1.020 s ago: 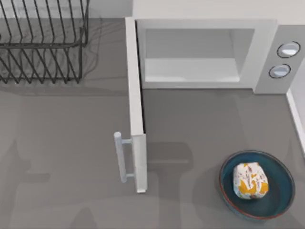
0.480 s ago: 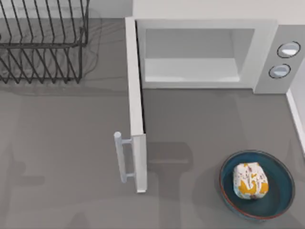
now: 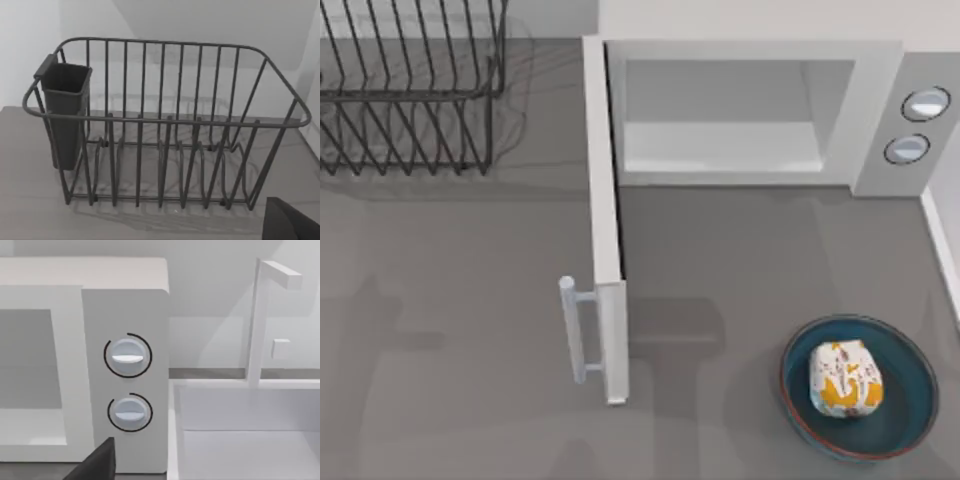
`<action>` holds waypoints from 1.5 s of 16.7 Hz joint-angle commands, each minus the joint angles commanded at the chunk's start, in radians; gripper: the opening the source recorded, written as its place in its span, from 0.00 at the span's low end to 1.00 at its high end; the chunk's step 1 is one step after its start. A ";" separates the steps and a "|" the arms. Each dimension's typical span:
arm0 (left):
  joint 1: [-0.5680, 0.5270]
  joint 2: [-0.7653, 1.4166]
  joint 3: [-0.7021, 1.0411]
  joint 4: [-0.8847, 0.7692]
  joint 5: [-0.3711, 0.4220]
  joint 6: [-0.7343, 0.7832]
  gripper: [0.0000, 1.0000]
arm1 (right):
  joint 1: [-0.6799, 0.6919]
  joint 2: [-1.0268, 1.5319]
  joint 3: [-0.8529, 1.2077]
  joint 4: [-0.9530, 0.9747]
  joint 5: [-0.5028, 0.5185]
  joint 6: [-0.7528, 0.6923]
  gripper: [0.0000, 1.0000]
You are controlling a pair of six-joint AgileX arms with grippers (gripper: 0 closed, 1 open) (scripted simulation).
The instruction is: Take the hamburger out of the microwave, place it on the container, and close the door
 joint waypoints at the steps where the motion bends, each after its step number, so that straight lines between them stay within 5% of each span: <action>1: -0.081 0.085 0.066 -0.028 -0.058 -0.017 0.00 | 0.000 0.000 0.000 0.000 0.000 0.000 1.00; 7: -0.569 0.628 0.390 -0.207 -0.401 -0.212 0.00 | 0.000 0.000 0.000 0.000 0.000 0.000 1.00; 12: -0.770 0.853 0.460 -0.326 -0.596 -0.401 0.00 | 0.000 0.000 0.000 0.000 0.000 0.000 1.00; 20: -0.802 0.877 0.451 -0.330 -0.625 -0.438 0.00 | 0.000 0.000 0.000 0.000 0.000 0.000 1.00; 25: -0.804 0.948 0.314 -0.116 -0.626 -0.438 0.00 | 0.000 0.000 0.000 0.000 0.000 0.000 1.00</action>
